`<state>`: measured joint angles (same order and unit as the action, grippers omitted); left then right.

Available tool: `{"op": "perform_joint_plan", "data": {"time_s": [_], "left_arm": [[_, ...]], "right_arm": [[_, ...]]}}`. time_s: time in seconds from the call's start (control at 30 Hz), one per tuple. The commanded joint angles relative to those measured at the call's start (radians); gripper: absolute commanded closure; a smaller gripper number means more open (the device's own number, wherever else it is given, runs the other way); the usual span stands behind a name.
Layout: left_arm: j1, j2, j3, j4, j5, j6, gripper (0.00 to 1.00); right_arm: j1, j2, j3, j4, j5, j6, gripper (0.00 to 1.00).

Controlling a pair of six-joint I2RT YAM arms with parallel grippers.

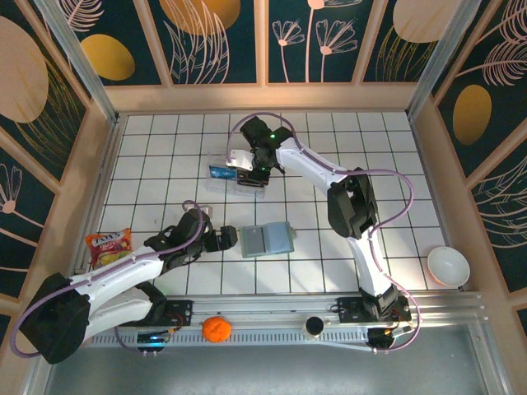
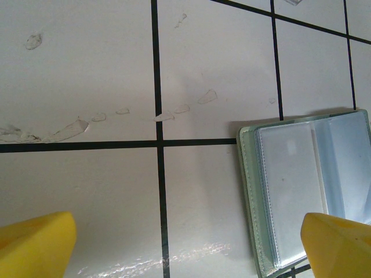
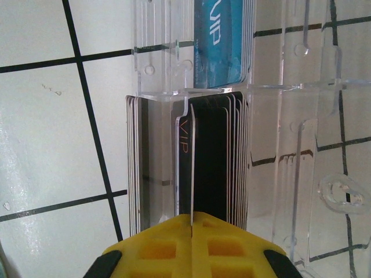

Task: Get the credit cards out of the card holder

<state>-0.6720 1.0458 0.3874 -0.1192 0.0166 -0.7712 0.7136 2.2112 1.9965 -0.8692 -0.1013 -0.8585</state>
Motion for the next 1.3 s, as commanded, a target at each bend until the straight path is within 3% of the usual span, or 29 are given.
{"op": "perform_joint_plan", "data": {"time_s": [0.0, 0.23, 0.3, 0.37, 0.7, 0.9, 1.07, 1.27], "left_arm": [[0.011, -0.019, 0.005, -0.011, -0.009, 0.008, 0.01], [0.011, -0.020, -0.001, -0.005, -0.005, 0.009, 0.01], [0.011, -0.021, -0.002, -0.002, 0.000, 0.010, 0.01], [0.011, -0.025, -0.002, -0.001, -0.001, 0.010, 0.01], [0.011, -0.066, -0.011, 0.009, -0.026, 0.006, 0.01], [0.011, -0.110, -0.022, 0.037, -0.067, -0.013, 0.01], [0.011, -0.168, -0.052, 0.052, -0.113, -0.040, 0.01], [0.011, -0.237, -0.090, 0.065, -0.124, -0.057, 0.01]], "right_arm": [[0.007, 0.025, 0.035, -0.026, 0.020, 0.010, 1.00], [0.009, 0.035, 0.036, -0.021, 0.020, 0.013, 1.00], [0.012, 0.038, 0.036, -0.009, 0.025, 0.016, 0.85], [0.013, 0.031, 0.034, 0.031, 0.040, 0.034, 0.77], [0.013, -0.161, -0.065, 0.310, -0.019, 0.201, 0.65], [0.027, -0.314, -0.272, 0.528, -0.032, 0.500, 0.64], [0.049, -0.511, -0.616, 0.722, -0.077, 0.820, 0.64], [0.148, -0.700, -0.958, 0.763, -0.100, 0.991, 0.65]]}}
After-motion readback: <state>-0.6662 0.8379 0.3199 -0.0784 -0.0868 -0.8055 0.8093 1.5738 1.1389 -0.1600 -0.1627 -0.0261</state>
